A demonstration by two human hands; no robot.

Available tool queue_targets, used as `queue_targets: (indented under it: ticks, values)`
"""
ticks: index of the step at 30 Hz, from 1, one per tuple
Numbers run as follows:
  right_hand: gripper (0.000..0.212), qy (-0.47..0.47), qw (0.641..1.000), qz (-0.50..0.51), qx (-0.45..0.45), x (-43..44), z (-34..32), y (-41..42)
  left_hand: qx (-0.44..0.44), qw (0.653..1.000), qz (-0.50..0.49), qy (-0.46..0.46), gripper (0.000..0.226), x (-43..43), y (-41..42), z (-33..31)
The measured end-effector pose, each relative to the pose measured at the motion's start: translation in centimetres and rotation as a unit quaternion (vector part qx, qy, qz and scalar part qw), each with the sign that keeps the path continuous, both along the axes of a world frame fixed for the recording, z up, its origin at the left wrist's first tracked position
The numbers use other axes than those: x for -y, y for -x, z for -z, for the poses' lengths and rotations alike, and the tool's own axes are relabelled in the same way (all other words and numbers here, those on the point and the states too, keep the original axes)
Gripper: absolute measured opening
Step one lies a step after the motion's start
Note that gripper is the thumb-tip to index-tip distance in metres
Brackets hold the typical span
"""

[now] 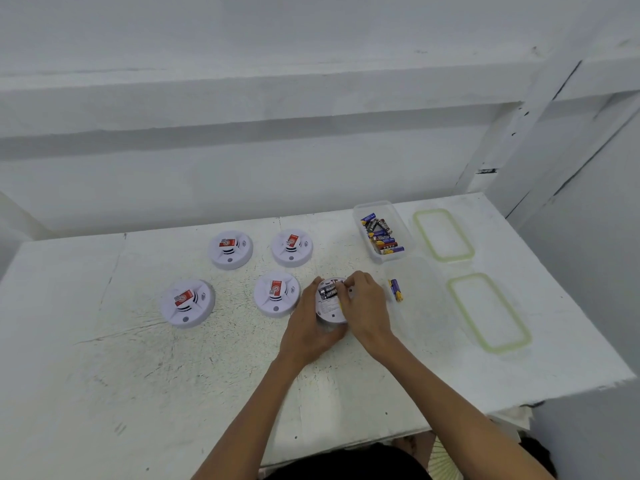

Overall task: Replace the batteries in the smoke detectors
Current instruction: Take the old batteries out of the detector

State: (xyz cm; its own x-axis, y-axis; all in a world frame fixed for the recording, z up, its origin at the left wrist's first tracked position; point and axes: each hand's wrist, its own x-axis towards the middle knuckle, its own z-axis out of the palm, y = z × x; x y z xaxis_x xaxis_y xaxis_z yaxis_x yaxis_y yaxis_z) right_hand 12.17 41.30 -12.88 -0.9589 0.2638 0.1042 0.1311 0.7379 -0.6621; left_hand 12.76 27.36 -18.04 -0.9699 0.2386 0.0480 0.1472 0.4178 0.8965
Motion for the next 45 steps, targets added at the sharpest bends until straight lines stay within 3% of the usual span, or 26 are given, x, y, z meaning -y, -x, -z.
queue_targets:
  ticks: [9,16,26,31,45]
  values:
    - [0.020,-0.080,0.993,-0.045,-0.068,1.0,0.5,-0.4,-0.010,1.000,-0.012,0.005,0.104,0.0,-0.2,-0.3]
    - [0.030,-0.119,0.988,-0.091,-0.039,-0.1,2.2,-0.3,-0.004,1.000,-0.006,0.002,0.105,0.0,-0.4,-0.7]
    - [0.019,-0.028,0.997,-0.068,-0.029,-0.6,0.7,0.1,-0.064,0.998,-0.007,0.013,0.098,-0.1,-0.1,-0.6]
    - [0.018,0.013,0.997,-0.069,-0.040,-0.9,0.1,0.2,-0.118,0.992,0.004,0.036,0.078,0.0,0.0,-0.6]
    - [0.019,-0.048,0.997,-0.048,-0.026,-3.2,1.2,-0.6,-0.145,0.987,-0.009,0.067,0.074,-0.4,-0.1,-0.2]
